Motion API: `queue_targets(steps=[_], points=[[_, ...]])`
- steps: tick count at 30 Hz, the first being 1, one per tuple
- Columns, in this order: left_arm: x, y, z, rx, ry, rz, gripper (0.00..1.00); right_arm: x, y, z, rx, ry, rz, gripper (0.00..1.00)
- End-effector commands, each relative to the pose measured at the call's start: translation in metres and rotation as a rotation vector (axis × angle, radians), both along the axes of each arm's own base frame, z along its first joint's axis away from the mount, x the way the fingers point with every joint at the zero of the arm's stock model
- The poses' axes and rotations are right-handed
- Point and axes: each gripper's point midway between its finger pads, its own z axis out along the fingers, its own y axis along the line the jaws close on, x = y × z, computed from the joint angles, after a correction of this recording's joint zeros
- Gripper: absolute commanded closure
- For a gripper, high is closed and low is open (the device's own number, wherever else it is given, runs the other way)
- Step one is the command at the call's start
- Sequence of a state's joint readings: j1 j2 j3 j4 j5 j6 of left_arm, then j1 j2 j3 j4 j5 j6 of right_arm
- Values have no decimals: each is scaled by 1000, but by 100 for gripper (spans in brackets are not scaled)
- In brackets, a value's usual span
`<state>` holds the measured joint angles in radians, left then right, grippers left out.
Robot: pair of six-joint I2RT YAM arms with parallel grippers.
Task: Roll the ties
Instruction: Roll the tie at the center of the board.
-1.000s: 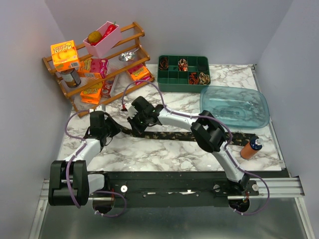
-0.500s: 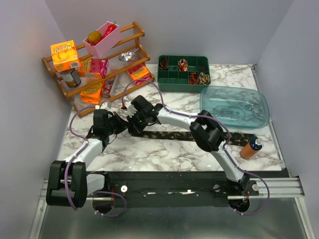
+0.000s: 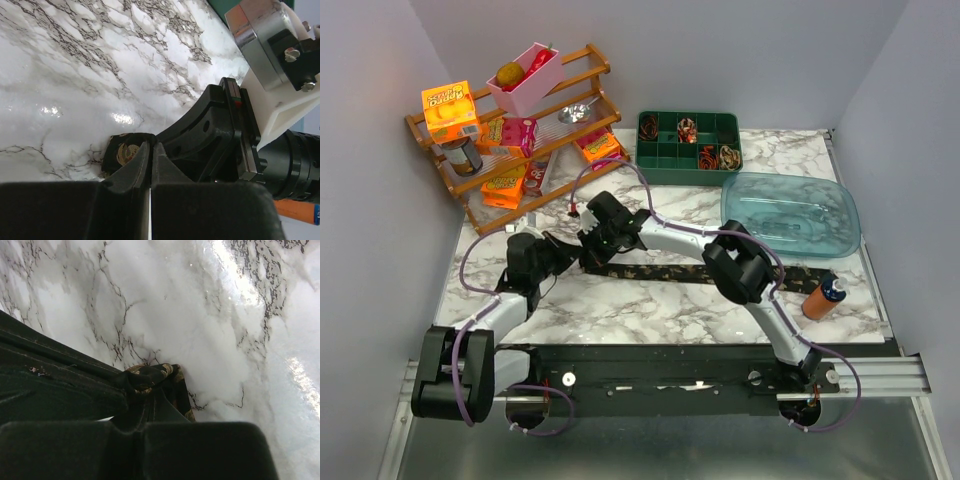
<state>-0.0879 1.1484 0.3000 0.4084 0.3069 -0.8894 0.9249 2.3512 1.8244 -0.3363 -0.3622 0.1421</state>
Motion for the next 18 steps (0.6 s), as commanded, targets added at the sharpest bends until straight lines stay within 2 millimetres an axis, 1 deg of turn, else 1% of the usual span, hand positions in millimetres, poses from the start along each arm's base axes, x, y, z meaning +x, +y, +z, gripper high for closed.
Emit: queue_targets(steps=[1,3,4,5,7,8,10,11,12,14,15,18], points=[[-6,-39,33,-141,-94,-139,100,-16,-33,-54,-156,60,-40,99],[-6,-39,32,-137,-96,-136,100,-17,-34,-46,-142,53,-39,99],[-5,-37,31,-130,-96,-129,100,-15,-33,-39,-127,43,-44,99],[-6,-35,28,-110,-86,-125,100,-13,-29,-23,-97,20,-44,99],[-5,-31,29,-83,-85,-110,100,-10,-30,-10,-72,-6,-52,99],[-7,-28,27,-54,-78,-105,100,-9,-28,8,-44,-29,-55,99],[-5,-22,29,-9,-79,-84,100,-7,-29,18,-26,-50,-59,99],[-3,-16,32,19,-88,-60,100,-6,-28,25,-14,-65,-61,99],[-4,-12,30,55,-73,-55,100,-5,-28,35,-3,-80,-60,99],[-2,-3,33,98,-72,-18,100,-3,-30,42,-1,-100,-68,99],[-4,2,30,126,-53,-6,100,-1,-31,50,10,-114,-74,99],[-3,11,31,168,-40,24,100,3,-35,53,2,-137,-91,99]])
